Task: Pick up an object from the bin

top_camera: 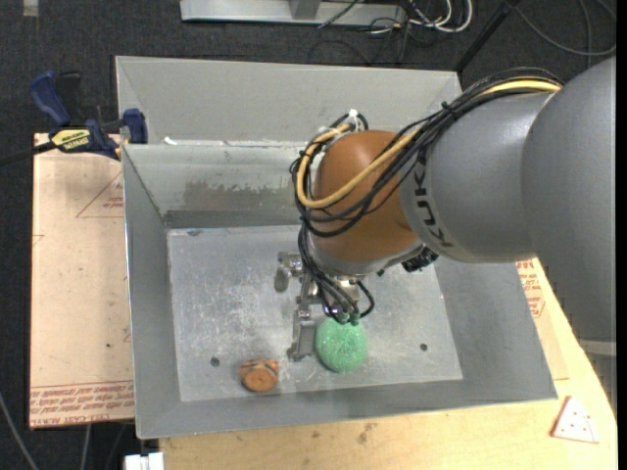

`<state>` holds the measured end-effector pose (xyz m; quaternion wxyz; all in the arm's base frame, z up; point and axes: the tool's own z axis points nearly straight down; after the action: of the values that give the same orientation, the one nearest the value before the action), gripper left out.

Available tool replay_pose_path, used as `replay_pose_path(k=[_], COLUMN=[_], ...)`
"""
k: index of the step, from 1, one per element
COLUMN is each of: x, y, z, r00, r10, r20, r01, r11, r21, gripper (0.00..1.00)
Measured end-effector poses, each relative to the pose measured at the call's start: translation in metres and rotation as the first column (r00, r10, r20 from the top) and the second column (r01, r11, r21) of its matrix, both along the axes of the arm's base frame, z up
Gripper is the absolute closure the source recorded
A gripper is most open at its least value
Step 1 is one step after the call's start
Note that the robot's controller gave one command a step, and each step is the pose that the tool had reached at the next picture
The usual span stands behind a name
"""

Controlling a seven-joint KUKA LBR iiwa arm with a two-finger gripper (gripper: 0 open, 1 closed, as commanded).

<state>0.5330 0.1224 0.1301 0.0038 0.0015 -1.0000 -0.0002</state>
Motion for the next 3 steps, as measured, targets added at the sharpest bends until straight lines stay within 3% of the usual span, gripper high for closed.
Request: replay_pose_path(k=[2, 3], x=[0.001, -0.007], y=[-0.001, -0.046], z=[0.004, 0.004], r00=[1.0, 0.997], r10=[-0.002, 0.078], r20=[0.008, 0.006], r01=[0.002, -0.078], r11=[1.0, 0.997], r21=[0.001, -0.002], gripper=[0.0, 0.0])
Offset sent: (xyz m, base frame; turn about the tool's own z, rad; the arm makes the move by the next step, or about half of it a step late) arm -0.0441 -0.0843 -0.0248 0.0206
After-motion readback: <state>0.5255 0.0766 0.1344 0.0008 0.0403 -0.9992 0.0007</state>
